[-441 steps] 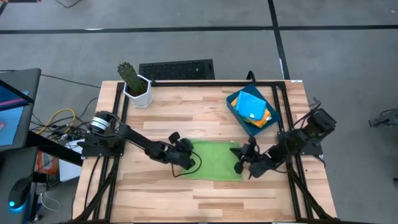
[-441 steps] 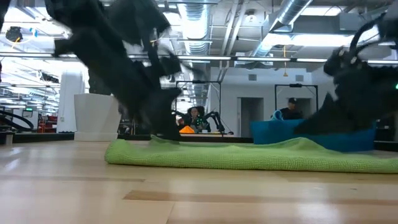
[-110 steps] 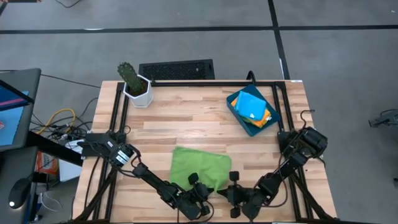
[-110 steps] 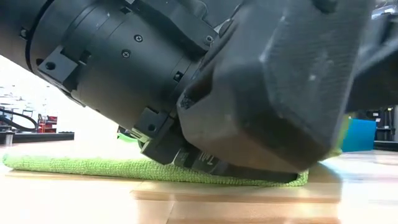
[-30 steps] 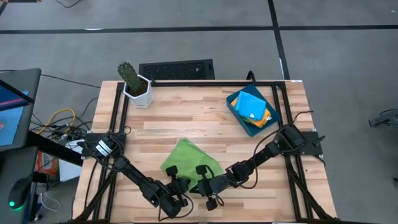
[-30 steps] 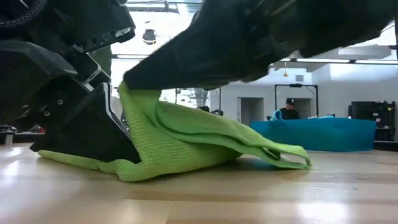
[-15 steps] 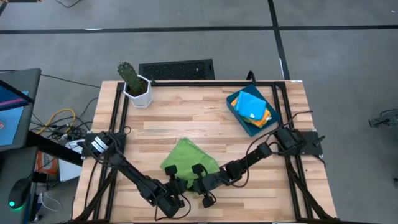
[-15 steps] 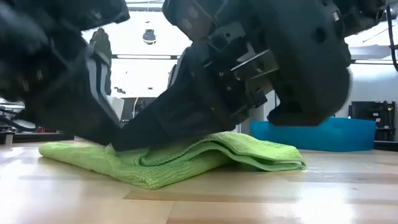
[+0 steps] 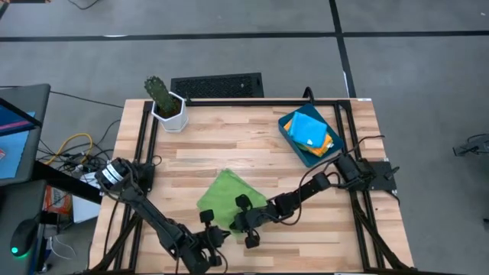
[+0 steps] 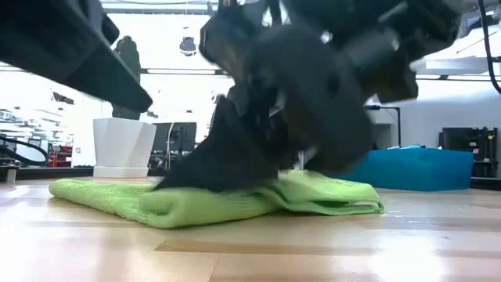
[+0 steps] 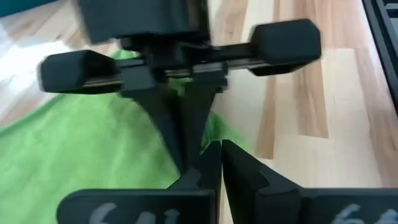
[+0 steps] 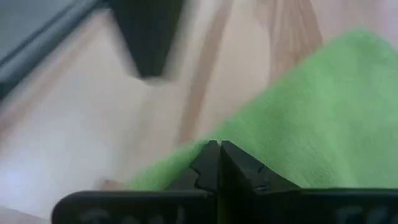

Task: Fold microfiber towels
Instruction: Fold the green microfiber cloth

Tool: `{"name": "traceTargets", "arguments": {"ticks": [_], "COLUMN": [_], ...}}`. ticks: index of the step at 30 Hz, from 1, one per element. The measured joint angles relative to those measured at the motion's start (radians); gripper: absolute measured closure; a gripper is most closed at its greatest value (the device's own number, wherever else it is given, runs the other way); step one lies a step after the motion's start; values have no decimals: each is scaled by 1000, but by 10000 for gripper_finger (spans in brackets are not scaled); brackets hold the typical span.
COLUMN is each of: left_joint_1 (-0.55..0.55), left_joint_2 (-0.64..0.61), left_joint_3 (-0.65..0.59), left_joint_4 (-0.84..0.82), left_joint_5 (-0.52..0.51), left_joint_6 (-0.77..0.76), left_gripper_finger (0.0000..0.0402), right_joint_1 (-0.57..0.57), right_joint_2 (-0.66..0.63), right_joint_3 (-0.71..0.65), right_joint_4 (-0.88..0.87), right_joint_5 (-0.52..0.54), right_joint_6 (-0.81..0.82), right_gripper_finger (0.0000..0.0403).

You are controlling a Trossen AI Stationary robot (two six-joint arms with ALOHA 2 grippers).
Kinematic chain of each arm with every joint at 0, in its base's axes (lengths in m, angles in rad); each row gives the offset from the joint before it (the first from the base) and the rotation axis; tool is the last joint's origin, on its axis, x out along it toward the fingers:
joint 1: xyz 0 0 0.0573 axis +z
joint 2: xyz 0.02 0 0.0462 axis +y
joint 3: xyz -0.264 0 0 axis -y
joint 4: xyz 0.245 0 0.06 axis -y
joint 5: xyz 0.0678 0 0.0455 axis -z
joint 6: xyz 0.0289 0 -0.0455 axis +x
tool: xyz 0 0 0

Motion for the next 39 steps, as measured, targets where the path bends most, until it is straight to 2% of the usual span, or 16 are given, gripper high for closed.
{"name": "traceTargets", "arguments": {"ticks": [6,11,18,27,33,39], "left_joint_1": [-19,-12,-13,4,3,-7], "left_joint_2": [64,115,118,118,161,195], "left_joint_3": [0,0,0,0,3,6], "left_joint_4": [100,123,123,146,211,205], "left_joint_5": [-11,7,-56,-83,-32,-52], "left_joint_6": [27,25,17,25,25,-25], "left_gripper_finger": [395,395,395,395,395,395], "right_joint_1": [0,0,1,1,1,-3], "right_joint_2": [19,20,21,23,24,24], "right_joint_3": [2,2,1,0,0,0], "right_joint_4": [13,17,17,29,33,36], "right_joint_5": [-12,-14,-20,-23,-25,-30], "right_joint_6": [41,40,40,39,42,46], "right_gripper_finger": [350,346,346,346,345,345]}}
